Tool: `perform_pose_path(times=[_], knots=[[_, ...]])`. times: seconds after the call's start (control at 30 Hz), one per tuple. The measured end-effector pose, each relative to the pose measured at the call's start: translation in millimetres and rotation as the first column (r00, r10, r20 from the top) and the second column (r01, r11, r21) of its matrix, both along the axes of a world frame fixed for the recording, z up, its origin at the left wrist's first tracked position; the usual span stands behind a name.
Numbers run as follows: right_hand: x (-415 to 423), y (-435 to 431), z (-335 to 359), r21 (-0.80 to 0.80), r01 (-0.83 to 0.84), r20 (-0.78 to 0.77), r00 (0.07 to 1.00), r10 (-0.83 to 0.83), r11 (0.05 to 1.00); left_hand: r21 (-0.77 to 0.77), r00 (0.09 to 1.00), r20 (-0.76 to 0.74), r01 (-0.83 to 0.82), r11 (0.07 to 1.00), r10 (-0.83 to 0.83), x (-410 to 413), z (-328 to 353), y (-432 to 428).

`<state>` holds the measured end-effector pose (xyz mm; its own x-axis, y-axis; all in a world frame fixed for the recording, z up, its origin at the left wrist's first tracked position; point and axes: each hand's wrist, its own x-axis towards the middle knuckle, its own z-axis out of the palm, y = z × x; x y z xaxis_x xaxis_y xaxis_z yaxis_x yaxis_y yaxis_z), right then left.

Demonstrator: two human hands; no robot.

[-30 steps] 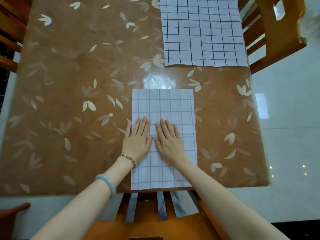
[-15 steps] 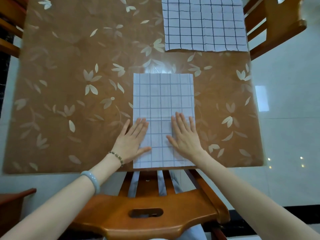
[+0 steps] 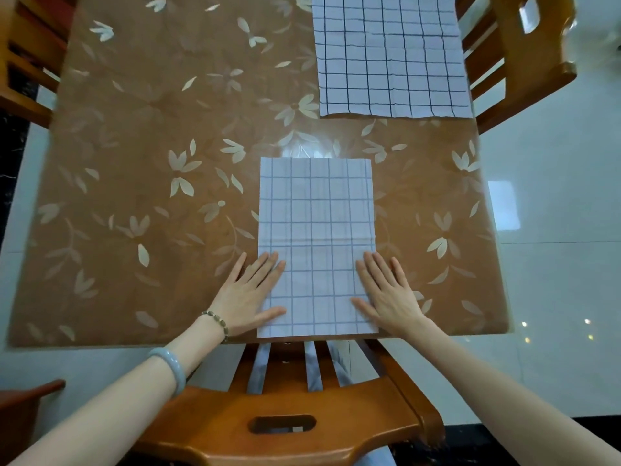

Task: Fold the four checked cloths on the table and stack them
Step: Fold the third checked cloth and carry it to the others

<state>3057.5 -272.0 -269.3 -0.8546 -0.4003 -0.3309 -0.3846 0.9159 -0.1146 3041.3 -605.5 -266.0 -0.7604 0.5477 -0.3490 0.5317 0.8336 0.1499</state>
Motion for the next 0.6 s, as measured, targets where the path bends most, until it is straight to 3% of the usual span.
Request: perform_pose_path(times=[0.07, 0.13, 0.23, 0.33, 0.47, 0.6], knots=[[-8, 3, 10, -0.133, 0.050, -0.048, 0.997, -0.057, 0.990, 0.066, 0.998, -0.019, -0.052, 0.996, 0.053, -10, 5, 0], [-28, -6, 24, -0.356, 0.181, -0.106, 0.967, -0.232, 0.917, 0.151, 0.983, -0.052, -0.165, 0.975, 0.174, -31, 13, 4], [-77, -23, 42, -0.597, 0.458, 0.027, 0.832, -0.555, 0.658, 0.251, 0.904, -0.080, -0.390, 0.886, 0.420, -73, 24, 10], [-130, -31, 53, -0.640, 0.623, 0.212, 0.706, -0.676, 0.450, 0.364, 0.777, 0.007, -0.588, 0.722, 0.629, -118, 36, 22], [-180, -30, 47, -0.558, 0.687, 0.255, 0.676, -0.691, 0.466, 0.402, 0.624, 0.209, -0.757, 0.515, 0.753, -168, 42, 38], [-195, -29, 35, -0.483, 0.689, 0.277, 0.706, -0.652, 0.541, 0.338, 0.605, 0.198, -0.781, 0.525, 0.772, -195, 37, 47]])
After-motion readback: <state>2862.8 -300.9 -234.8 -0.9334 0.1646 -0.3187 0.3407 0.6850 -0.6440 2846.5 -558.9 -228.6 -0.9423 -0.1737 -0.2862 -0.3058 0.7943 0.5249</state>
